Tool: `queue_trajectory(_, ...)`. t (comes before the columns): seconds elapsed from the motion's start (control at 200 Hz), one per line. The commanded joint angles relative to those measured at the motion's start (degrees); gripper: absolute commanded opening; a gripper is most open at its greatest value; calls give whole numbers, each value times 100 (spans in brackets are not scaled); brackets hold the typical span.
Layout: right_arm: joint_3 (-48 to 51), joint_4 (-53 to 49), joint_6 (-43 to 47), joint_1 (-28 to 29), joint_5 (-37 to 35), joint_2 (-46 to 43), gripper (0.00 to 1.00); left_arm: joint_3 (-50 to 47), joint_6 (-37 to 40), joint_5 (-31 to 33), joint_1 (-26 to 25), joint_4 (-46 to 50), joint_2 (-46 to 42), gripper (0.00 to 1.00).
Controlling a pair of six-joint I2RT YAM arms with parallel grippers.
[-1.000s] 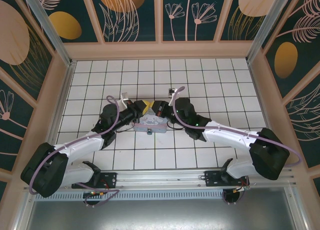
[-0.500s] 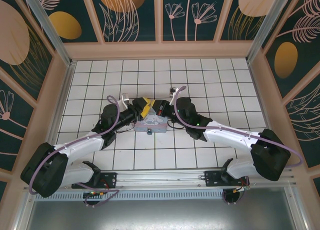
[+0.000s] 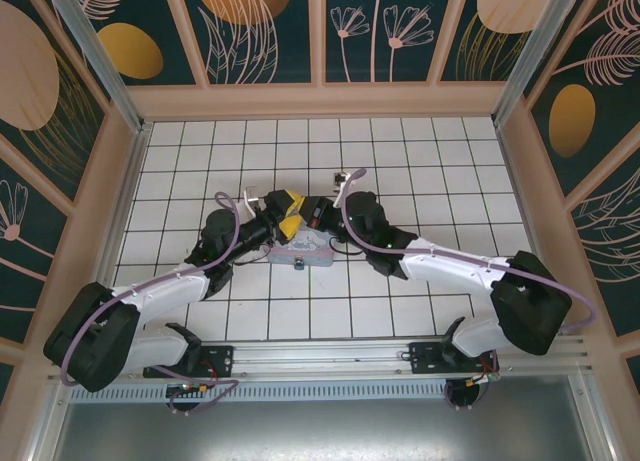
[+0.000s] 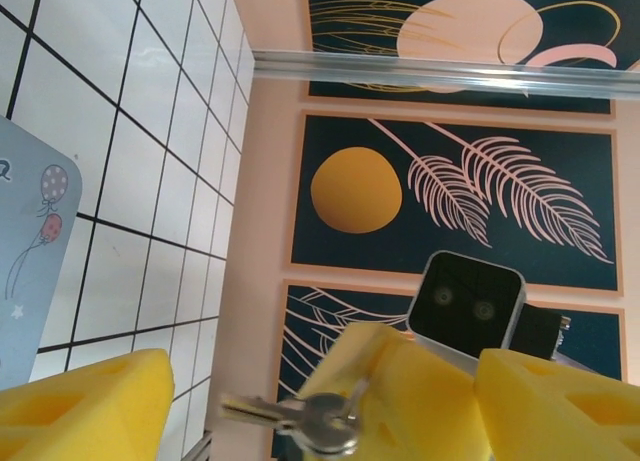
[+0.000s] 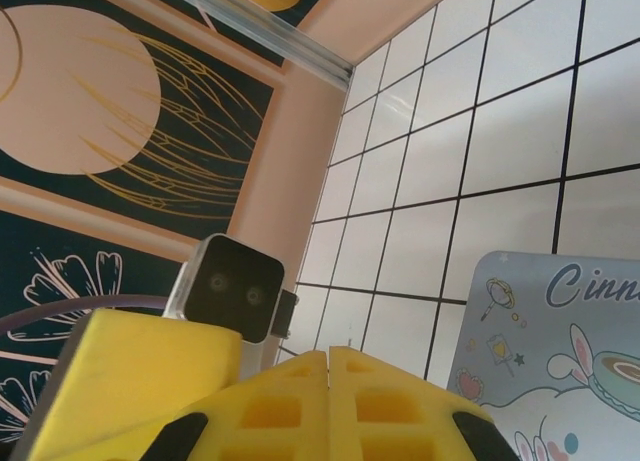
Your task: Unlock a padlock with a key
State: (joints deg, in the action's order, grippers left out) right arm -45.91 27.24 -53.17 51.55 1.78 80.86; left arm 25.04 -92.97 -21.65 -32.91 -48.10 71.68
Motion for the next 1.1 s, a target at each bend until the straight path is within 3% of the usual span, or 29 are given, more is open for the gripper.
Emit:
queue_trajectory(0.0, -81, 272, -116, 90, 104, 123, 0, 3, -63, -99, -29, -411, -44, 74)
queue_trajectory(0.355, 250, 282, -195, 31, -33, -70, 0, -139, -75, 45, -28, -468, -172, 35)
queue_trajectory(0.561, 208, 272, -181, 34, 5, -39, 0, -130, -39, 68, -31, -390, -203, 29)
queue_trajectory(1.096, 244, 155, -149, 5, -37, -147, 0, -88, 235, 170, -27, -44, -325, 0)
